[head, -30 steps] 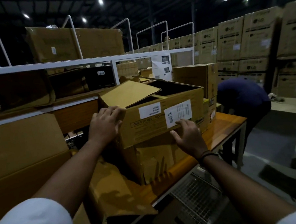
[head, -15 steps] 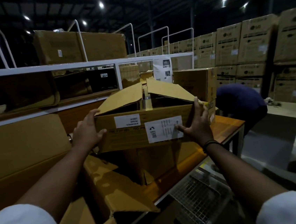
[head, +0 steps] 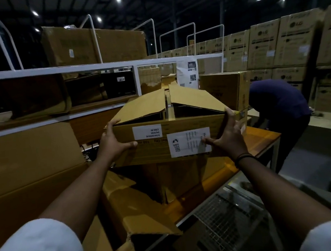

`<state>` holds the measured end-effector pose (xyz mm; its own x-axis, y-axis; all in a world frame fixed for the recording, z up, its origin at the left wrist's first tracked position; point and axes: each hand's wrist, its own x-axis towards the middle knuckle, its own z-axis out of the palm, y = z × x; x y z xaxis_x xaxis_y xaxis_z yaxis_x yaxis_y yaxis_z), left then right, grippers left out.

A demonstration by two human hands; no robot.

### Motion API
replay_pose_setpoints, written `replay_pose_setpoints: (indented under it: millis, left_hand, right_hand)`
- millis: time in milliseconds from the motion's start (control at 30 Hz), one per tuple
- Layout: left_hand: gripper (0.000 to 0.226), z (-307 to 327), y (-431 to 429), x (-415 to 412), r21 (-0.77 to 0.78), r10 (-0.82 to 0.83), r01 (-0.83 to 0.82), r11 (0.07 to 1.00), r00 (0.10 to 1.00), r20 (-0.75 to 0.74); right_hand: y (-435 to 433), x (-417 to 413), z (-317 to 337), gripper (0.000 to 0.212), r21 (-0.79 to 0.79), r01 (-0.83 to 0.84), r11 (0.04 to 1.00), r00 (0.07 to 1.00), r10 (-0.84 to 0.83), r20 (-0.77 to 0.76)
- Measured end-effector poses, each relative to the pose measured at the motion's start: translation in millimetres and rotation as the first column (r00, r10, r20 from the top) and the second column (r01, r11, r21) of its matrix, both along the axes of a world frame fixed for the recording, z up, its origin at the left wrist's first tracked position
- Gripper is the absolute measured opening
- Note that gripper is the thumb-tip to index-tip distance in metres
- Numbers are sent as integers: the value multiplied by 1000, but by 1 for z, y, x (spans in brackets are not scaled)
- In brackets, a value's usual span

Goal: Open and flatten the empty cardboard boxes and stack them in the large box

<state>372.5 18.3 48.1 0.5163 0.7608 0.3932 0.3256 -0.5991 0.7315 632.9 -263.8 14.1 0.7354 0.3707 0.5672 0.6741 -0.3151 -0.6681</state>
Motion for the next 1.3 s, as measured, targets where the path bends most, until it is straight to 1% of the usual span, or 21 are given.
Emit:
replay_pose_setpoints:
  millis: [133, 233, 367, 433, 567, 700, 767, 867, 900, 1000, 1067, 1167, 1233, 1300]
  left_hand:
    - [101, -2, -8, 0, 1, 26, -26, 1000, 999, 46]
    - [96, -2, -11, -10, 53, 30, -32, 998, 999, 41]
    - [95, -1, -9, -37, 95, 42, -45, 994, 999, 33]
    - [96, 0, -10, -57, 118, 53, -55, 991, 998, 20]
    - [97, 5, -17, -106, 171, 105, -106, 980, 994, 13]
    - [98, 11, -25, -172, 231, 187, -182, 956, 982, -1]
    - [94, 10, -30, -208, 236, 217, -213, 948, 976, 11]
    - [87, 2, -33, -257, 237, 270, -274, 932, 962, 48]
    - [88, 0, -35, -267, 234, 284, -289, 928, 957, 54]
    - [102, -2, -45, -283, 241, 292, -291, 926, 956, 32]
    - [103, 3, -51, -299, 266, 308, -298, 917, 951, 2]
    - [96, 11, -56, -319, 324, 350, -336, 885, 936, 14]
    - [86, 19, -60, -323, 346, 339, -315, 884, 941, -7]
    - [82, 26, -66, -324, 378, 323, -295, 878, 946, -12]
  right_hand:
    - [-2, -5, -5, 124, 16, 18, 1000, 1000, -19, 14]
    - [-7, -11, -10, 122, 55, 22, 998, 998, -25, 50]
    - [-8, -32, -11, 121, 52, 50, 997, 994, -55, 97]
    - [-7, -45, -10, 120, 45, 38, 998, 993, -42, 107]
    - [-2, -75, -8, 121, 51, -49, 998, 996, 45, 82]
    - [11, -119, -10, 123, 55, -116, 992, 986, 108, 127]
    - [18, -145, -14, 122, 65, -165, 984, 979, 155, 133]
    - [25, -182, -19, 121, 54, -196, 979, 970, 186, 156]
    - [26, -190, -20, 121, 55, -202, 978, 970, 191, 153]
    - [24, -203, -27, 122, 65, -199, 978, 971, 187, 150]
    - [20, -216, -26, 123, 65, -205, 977, 968, 193, 158]
    - [19, -229, -23, 124, 61, -231, 971, 964, 220, 146]
    - [17, -232, -17, 124, 53, -230, 972, 964, 220, 151]
    - [11, -234, -16, 124, 77, -218, 973, 969, 207, 134]
